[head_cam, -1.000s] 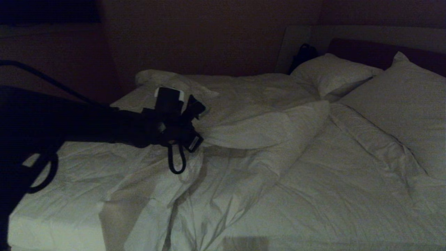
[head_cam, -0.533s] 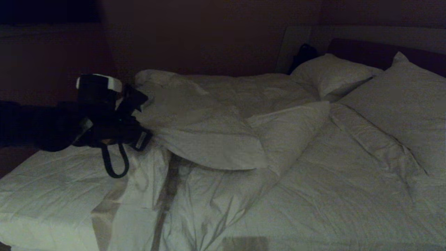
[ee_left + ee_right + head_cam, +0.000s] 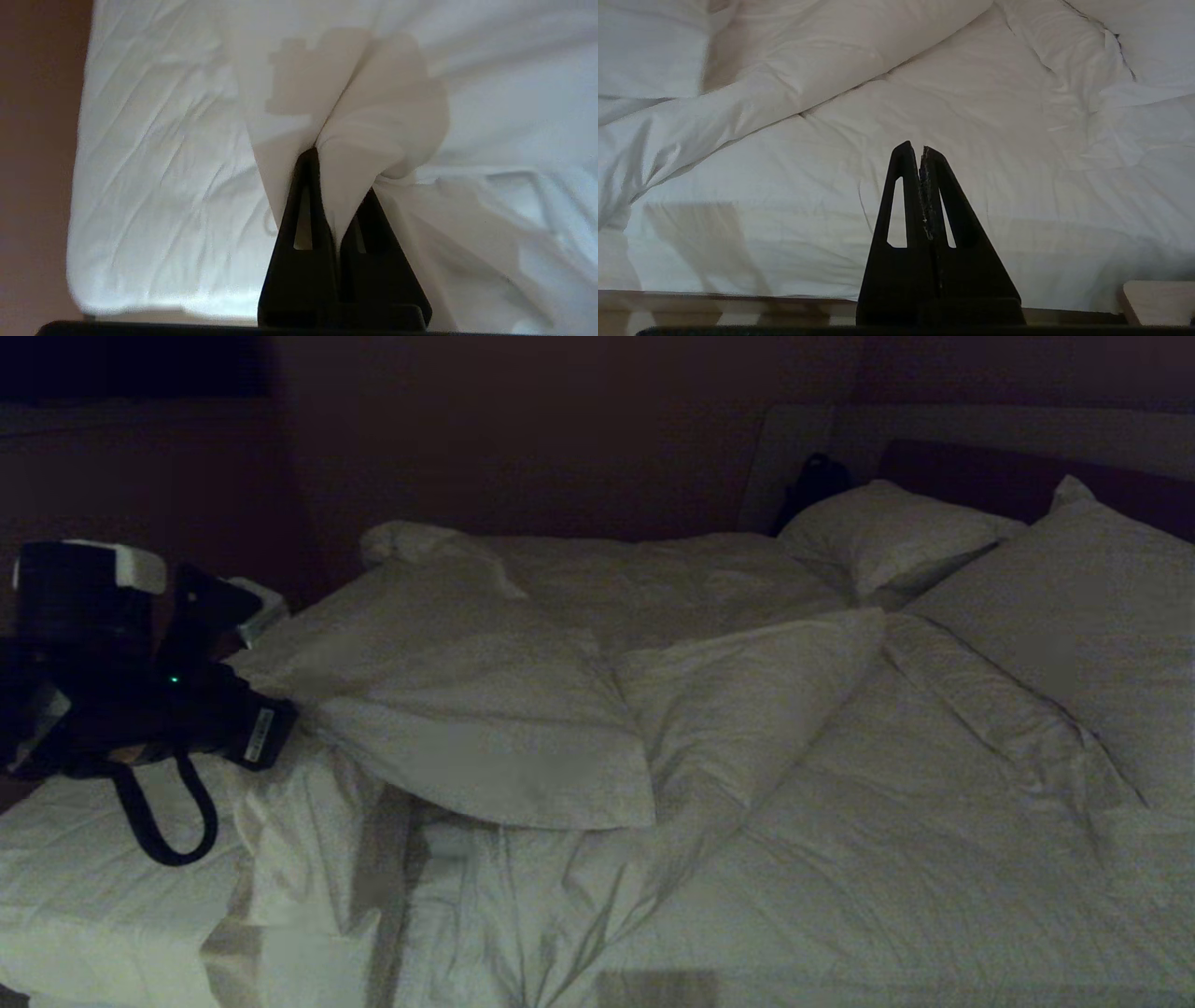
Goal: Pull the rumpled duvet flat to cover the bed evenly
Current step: Flatten the corners of the folded blanket
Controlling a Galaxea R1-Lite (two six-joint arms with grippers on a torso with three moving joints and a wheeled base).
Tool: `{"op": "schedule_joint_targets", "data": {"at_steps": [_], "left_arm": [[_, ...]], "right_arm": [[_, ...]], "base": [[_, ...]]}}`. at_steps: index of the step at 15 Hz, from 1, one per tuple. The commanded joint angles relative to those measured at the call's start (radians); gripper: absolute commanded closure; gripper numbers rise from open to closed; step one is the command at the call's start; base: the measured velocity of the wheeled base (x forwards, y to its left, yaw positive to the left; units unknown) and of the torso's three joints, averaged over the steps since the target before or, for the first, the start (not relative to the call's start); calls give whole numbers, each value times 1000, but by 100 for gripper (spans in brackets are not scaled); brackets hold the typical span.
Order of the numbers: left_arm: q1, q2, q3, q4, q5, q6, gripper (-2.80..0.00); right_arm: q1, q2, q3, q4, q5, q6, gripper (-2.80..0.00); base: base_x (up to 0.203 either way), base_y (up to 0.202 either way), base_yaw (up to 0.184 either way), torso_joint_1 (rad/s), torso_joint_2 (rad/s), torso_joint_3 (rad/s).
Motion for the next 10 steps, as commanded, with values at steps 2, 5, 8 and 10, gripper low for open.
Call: {"op": "schedule_joint_targets", "data": {"at_steps": [2, 5, 8, 10], "left_arm": [[105, -106, 49, 0, -1, 0, 0], [204, -132, 55, 0, -6, -3, 0], [292, -165, 100, 0, -27, -3, 0], [369, -174, 140, -1, -35, -7, 0]], "right_arm": [[1, 1, 0, 0, 0, 0, 0], [2, 1, 0, 0, 0, 0, 0], [0, 1, 0, 0, 0, 0, 0], [2, 1, 0, 0, 0, 0, 0]], "base": [[0, 0, 0, 0, 0, 0], [0, 0, 0, 0, 0, 0], [0, 0, 0, 0, 0, 0], [0, 0, 0, 0, 0, 0]]}}
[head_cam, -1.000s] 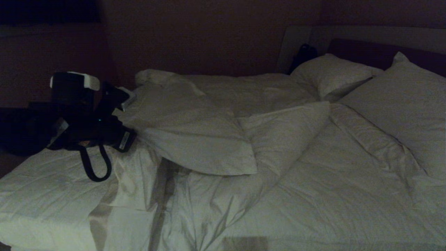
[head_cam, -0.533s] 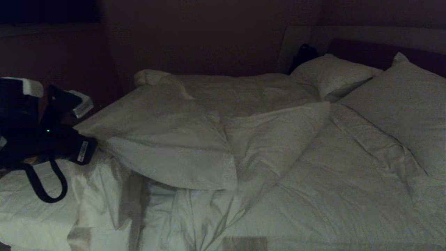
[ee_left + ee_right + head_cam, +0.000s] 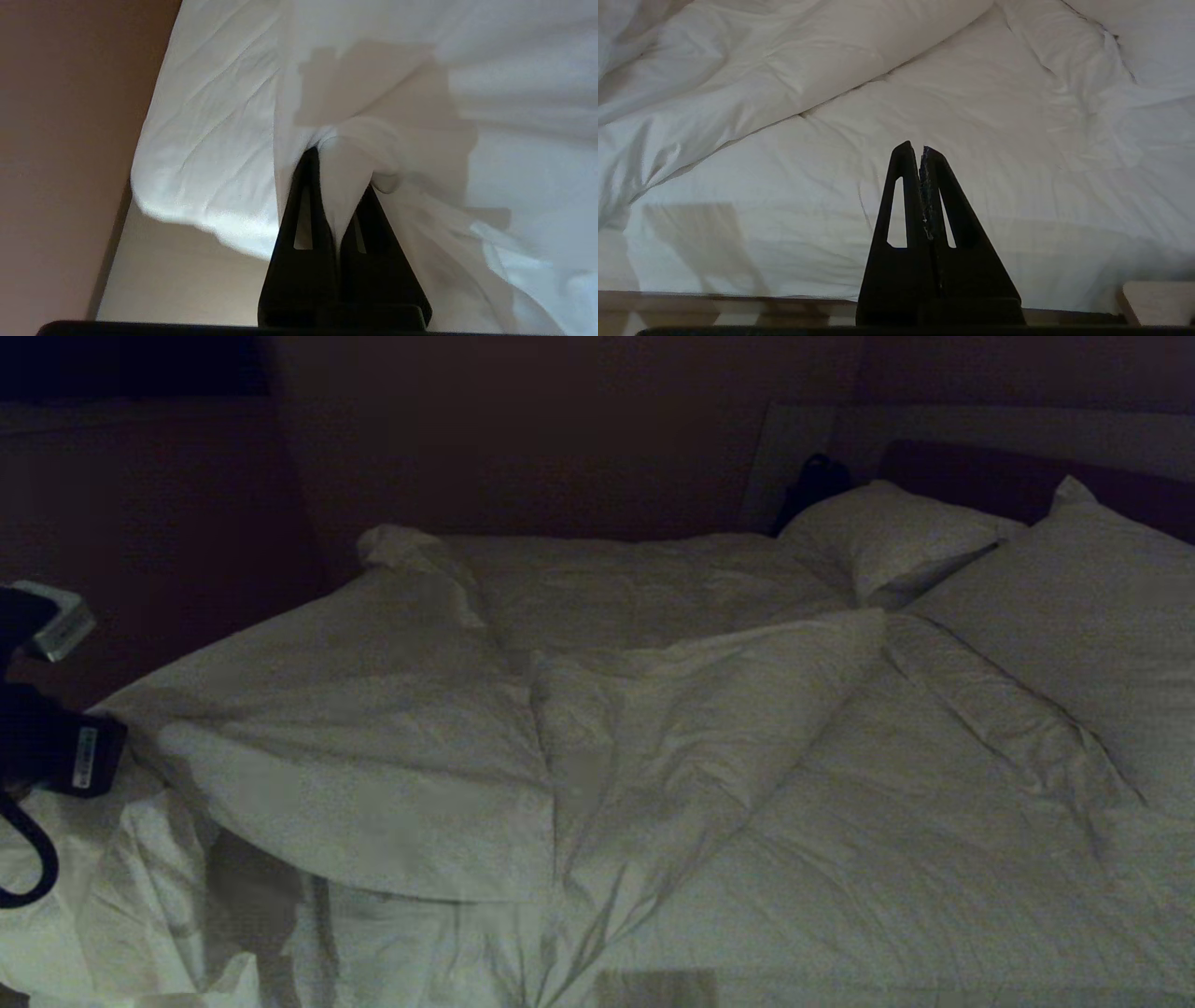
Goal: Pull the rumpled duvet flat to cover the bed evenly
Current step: Flatten the corners of the folded blanket
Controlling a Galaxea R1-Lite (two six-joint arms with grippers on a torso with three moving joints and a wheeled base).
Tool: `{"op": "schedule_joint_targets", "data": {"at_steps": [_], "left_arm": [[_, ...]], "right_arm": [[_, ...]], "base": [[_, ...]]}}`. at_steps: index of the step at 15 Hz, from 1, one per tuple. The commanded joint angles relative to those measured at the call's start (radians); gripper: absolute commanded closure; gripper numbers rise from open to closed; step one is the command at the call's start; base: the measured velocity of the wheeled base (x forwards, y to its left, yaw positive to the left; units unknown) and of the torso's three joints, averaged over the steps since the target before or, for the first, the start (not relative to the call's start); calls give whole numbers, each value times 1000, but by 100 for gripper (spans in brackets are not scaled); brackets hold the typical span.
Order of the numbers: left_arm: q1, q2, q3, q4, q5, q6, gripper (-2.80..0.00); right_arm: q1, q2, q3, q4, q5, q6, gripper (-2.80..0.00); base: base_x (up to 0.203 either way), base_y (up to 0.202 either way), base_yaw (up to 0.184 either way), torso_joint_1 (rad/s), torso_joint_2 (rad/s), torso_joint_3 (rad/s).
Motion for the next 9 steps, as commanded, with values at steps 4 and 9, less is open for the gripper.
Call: {"op": "schedule_joint_targets", "data": {"at_steps": [4, 9], "left_arm": [[117, -41, 123, -2, 4, -42, 0], [121, -51, 188, -3, 7, -55, 0]], "right_arm": [[1, 0, 0, 0, 0, 0, 0], [0, 1, 0, 0, 0, 0, 0]], "base": [[0, 0, 0, 0, 0, 0], [0, 0, 0, 0, 0, 0]]}}
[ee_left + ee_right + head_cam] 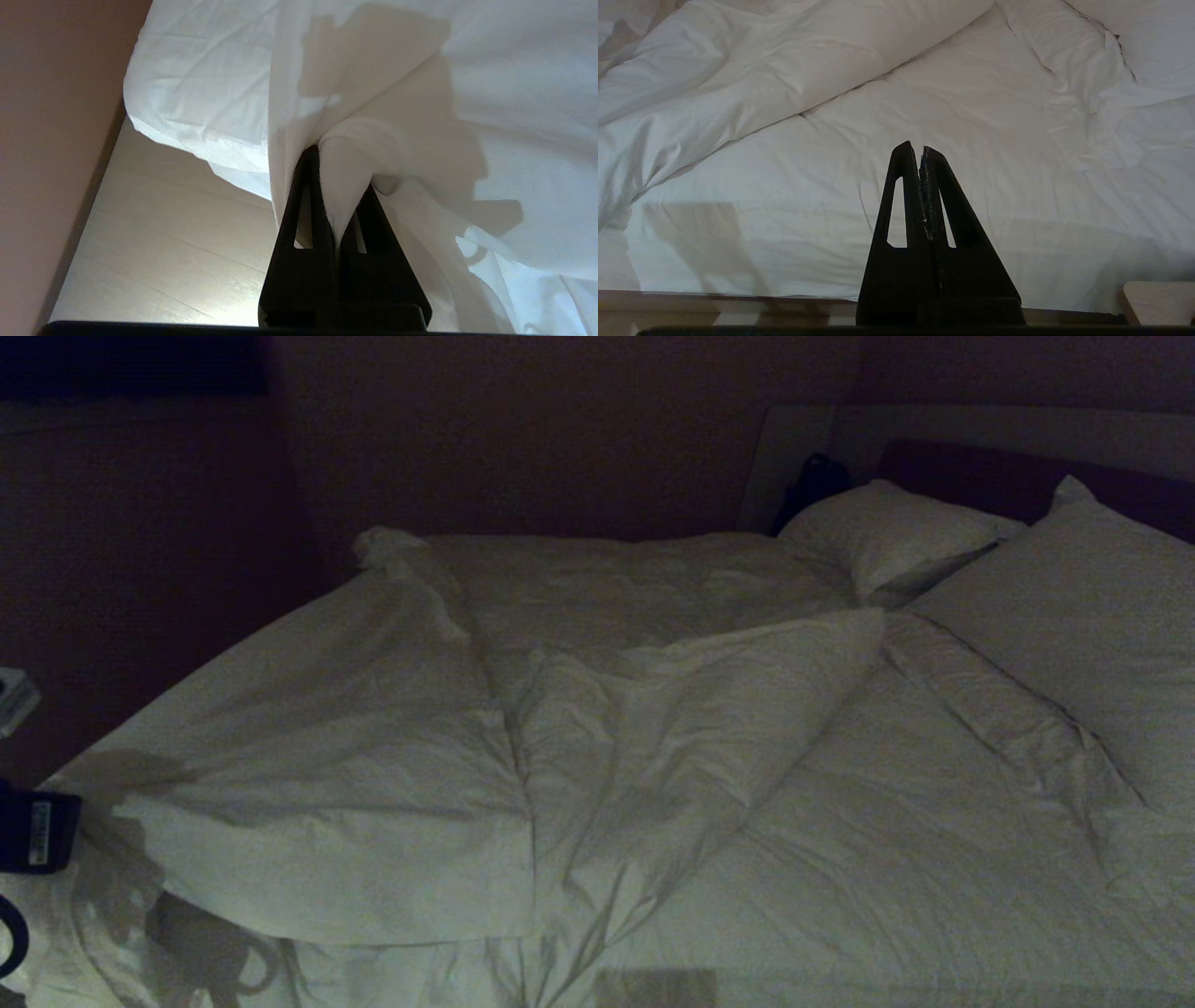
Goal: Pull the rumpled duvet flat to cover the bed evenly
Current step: Flatten the corners of the folded blanket
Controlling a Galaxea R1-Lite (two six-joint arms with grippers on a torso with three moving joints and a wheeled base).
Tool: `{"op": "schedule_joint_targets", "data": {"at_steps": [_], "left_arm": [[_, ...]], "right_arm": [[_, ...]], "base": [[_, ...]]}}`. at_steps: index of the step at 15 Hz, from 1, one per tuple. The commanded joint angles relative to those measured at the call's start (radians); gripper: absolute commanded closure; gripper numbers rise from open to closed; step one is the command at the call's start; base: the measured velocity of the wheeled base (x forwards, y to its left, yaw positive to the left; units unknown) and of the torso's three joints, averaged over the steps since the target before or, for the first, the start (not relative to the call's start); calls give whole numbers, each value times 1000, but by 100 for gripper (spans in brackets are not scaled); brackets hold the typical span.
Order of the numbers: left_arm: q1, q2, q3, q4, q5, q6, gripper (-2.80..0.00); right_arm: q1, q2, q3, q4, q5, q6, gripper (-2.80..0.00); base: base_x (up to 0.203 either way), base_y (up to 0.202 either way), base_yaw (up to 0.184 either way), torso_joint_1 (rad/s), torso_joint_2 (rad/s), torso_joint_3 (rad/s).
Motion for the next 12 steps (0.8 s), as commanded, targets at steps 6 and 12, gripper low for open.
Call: {"op": "schedule_joint_targets", "data": {"at_steps": [6, 12], "left_arm": [[1, -12, 22, 2, 2, 3, -280], [-42, -28, 15, -111, -11, 11, -280]], "right_arm": [[0, 1, 0, 0, 0, -1, 0], [0, 1, 0, 0, 0, -1, 0]], "base": [[0, 0, 0, 0, 0, 0], [0, 0, 0, 0, 0, 0]]}}
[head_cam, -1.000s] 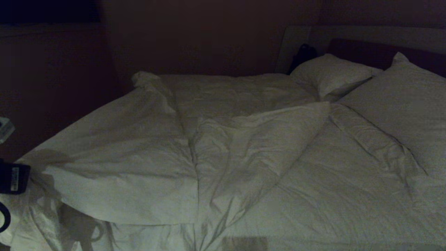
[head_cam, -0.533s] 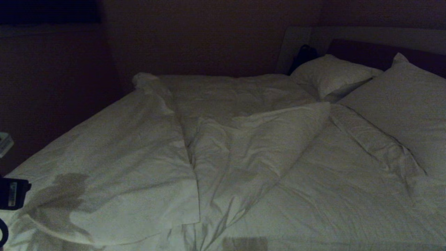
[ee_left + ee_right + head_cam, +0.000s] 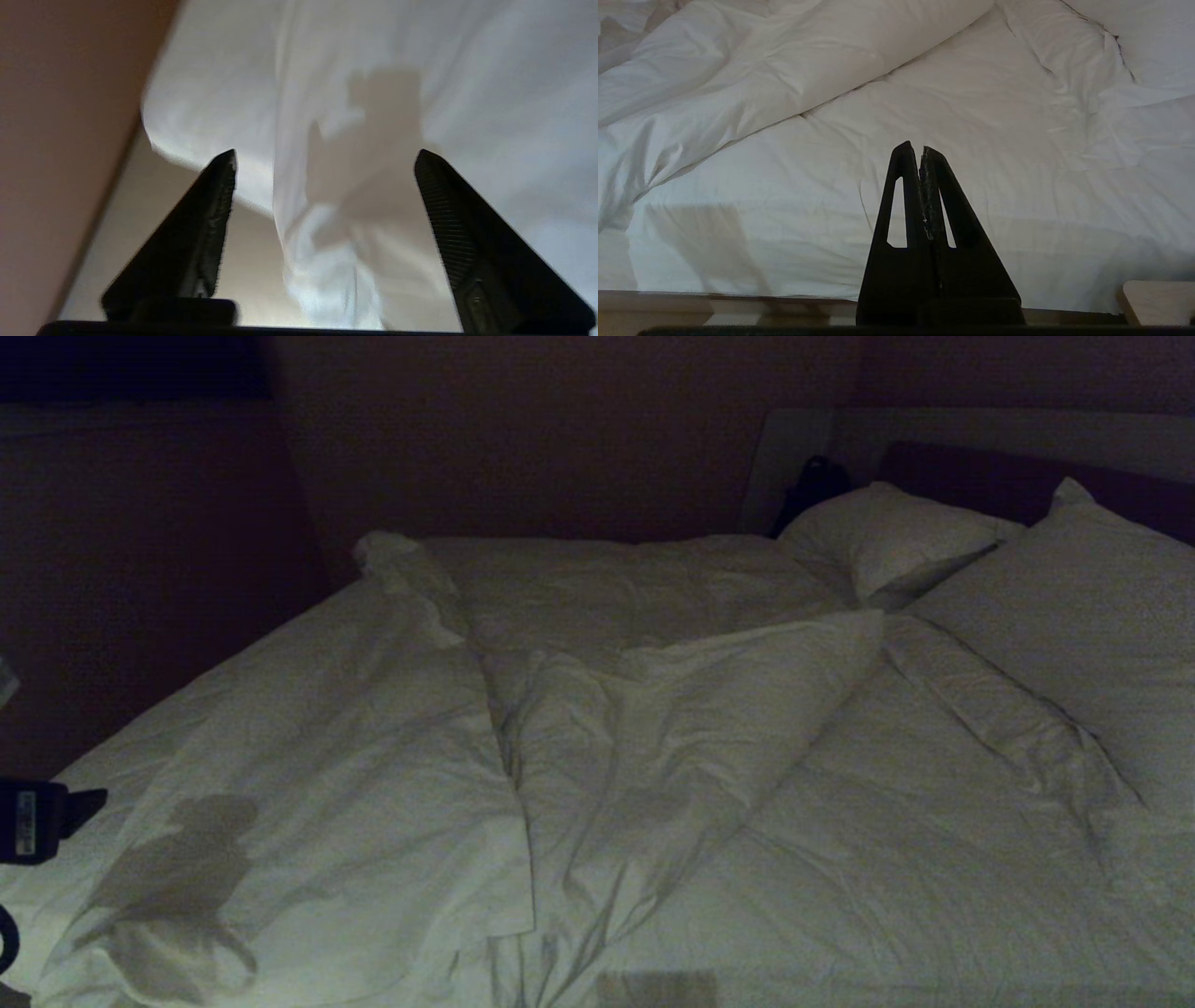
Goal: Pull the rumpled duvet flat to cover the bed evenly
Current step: Flatten the corners of the folded blanket
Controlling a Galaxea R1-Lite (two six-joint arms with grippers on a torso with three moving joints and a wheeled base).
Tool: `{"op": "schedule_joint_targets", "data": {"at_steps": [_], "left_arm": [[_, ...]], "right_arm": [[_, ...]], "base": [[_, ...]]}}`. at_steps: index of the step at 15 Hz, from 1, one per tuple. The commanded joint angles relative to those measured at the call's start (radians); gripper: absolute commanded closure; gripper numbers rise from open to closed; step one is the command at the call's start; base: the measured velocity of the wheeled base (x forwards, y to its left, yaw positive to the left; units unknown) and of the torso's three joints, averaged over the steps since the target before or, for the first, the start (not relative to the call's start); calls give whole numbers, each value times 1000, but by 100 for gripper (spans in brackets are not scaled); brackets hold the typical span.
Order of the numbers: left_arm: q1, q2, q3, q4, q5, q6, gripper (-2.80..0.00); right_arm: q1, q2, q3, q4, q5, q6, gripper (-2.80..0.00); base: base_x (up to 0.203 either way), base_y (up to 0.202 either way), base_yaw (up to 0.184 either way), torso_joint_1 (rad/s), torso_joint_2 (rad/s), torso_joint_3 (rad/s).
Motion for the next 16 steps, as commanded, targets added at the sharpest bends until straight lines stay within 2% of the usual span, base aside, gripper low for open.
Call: {"op": "schedule_joint_targets", "data": {"at_steps": [1, 2, 3, 4, 7, 10, 14, 16], "left_arm": [[-58, 5, -12, -24, 0, 7, -280], [-103, 12, -26, -27, 0, 10, -280], [-116, 18, -35, -29, 0, 12, -268], [-131, 25, -43, -29, 0, 12, 0], [-308, 94, -98, -30, -2, 2, 0], [-427, 207, -157, -31, -6, -34, 0], [-605, 441, -299, -32, -28, -82, 0], [-666, 532, -379, -27, -20, -99, 0]], "right_arm": [[1, 1, 0, 0, 0, 0, 0], [2, 0, 0, 0, 0, 0, 0], [2, 0, 0, 0, 0, 0, 0], [0, 1, 0, 0, 0, 0, 0], [0, 1, 0, 0, 0, 0, 0], [0, 0, 0, 0, 0, 0, 0], [0, 1, 0, 0, 0, 0, 0], [0, 0, 0, 0, 0, 0, 0]], "base": [[0, 0, 0, 0, 0, 0], [0, 0, 0, 0, 0, 0], [0, 0, 0, 0, 0, 0], [0, 0, 0, 0, 0, 0], [0, 0, 0, 0, 0, 0], [0, 0, 0, 0, 0, 0], [0, 0, 0, 0, 0, 0], [0, 0, 0, 0, 0, 0]]}}
